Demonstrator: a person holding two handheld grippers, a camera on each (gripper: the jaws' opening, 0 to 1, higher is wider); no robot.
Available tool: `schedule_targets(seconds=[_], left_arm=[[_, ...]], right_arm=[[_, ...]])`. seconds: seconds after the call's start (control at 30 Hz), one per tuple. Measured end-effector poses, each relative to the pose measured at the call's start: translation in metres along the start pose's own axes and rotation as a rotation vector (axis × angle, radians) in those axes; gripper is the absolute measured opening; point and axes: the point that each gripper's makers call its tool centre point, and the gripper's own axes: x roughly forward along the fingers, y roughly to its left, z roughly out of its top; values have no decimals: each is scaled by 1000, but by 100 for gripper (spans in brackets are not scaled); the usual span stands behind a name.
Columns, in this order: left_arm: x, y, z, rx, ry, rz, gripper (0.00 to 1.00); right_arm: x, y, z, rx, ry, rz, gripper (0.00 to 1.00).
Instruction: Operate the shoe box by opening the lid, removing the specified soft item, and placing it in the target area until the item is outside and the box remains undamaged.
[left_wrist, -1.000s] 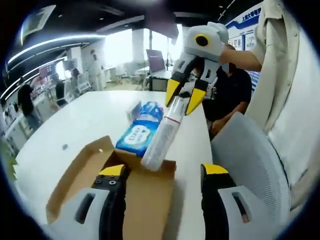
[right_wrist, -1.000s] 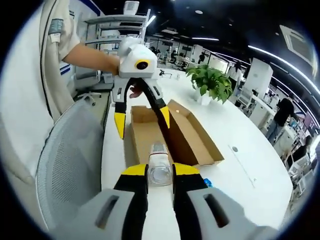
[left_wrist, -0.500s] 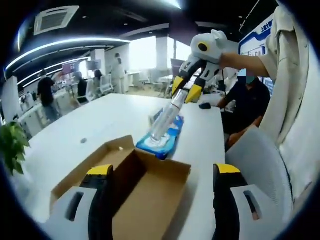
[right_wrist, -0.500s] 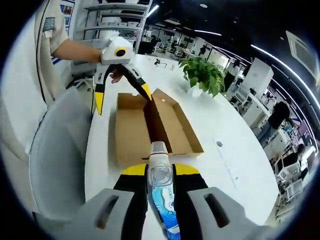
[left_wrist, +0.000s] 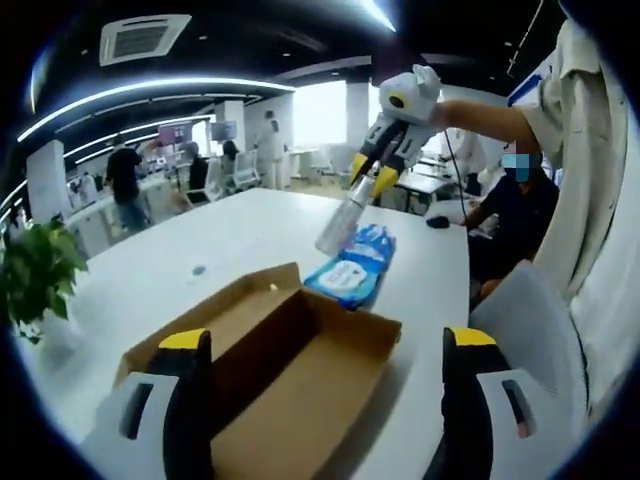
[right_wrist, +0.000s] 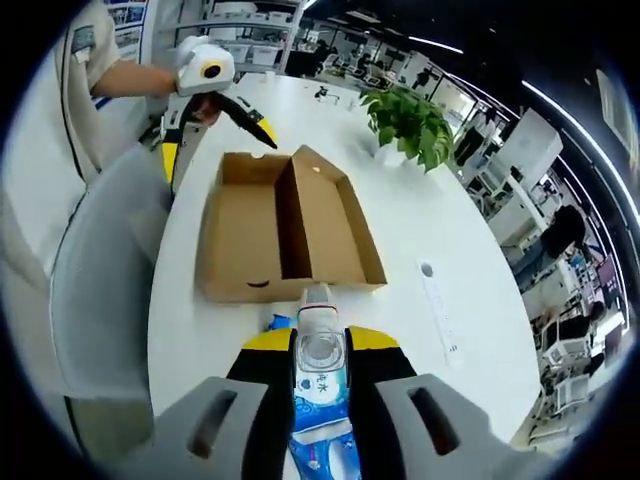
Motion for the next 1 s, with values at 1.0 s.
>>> schedule_targets(seconds=[1.0], left_arm=[[-48,23,-21,-119,-44,175,100]], right_arm=[[55,-48,-47,-41,286,130,16]])
